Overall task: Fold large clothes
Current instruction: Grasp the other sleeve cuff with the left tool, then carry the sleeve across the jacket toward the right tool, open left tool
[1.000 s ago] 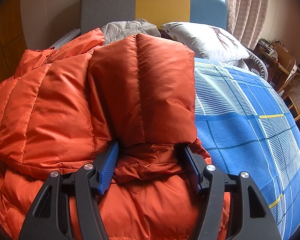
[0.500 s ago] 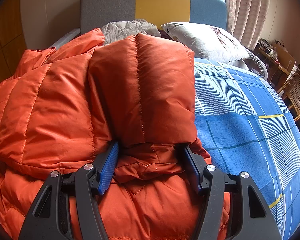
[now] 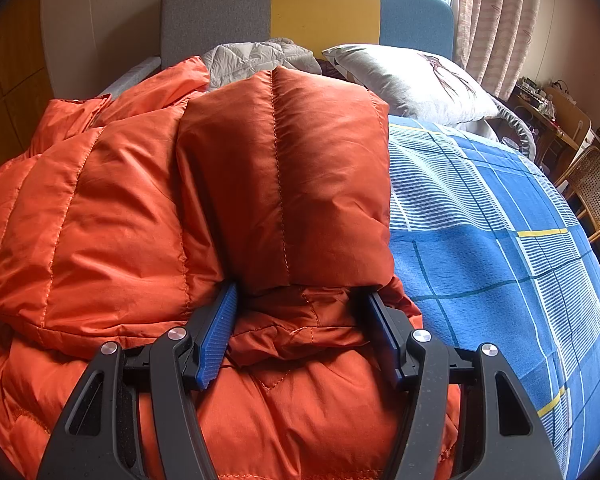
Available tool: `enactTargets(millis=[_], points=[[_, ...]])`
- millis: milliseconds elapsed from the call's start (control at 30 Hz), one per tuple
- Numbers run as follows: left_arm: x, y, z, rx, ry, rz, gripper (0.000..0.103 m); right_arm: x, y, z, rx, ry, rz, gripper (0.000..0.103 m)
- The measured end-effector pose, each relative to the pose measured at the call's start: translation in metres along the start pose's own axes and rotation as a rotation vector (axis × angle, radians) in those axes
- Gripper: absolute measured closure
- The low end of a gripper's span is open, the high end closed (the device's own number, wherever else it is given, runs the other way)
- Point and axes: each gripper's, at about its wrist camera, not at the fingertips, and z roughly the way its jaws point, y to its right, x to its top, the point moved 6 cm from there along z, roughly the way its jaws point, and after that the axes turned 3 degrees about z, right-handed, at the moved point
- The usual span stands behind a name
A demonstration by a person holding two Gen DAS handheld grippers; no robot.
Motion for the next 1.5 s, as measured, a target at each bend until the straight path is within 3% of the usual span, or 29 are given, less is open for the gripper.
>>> enactTargets(millis=[133,333,500,667,967,1167,1500], points=[[0.000,0.054,-0.002,-0.084,0.000,0.085,0.097,0.000,-0.001,0.000,0.001,0.001,0.000,0.042],[-0.025,0.149,0.003,-0.234,-0.042,0.229,0.097,0.000,0.000,0.000,0.003,0.000,0.002,0.042],[-0.073,0.227,0.008,-0.343,-0.110,0.371,0.097,0.000,0.001,0.001,0.009,0.000,0.005,0.042],[-0.126,0.281,0.011,-0.414,-0.182,0.496,0.097,0.000,0.000,0.001,0.012,0.001,0.006,0.042],[-0.190,0.323,0.017,-0.457,-0.270,0.593,0.097,0.001,0.004,0.002,0.018,0.000,0.008,0.042],[-0.208,0.337,0.016,-0.485,-0.280,0.640,0.097,0.001,0.004,0.001,0.019,0.000,0.009,0.042],[-0.242,0.402,-0.006,-0.598,-0.299,0.714,0.097,0.001,0.005,0.001,0.020,0.001,0.009,0.042]])
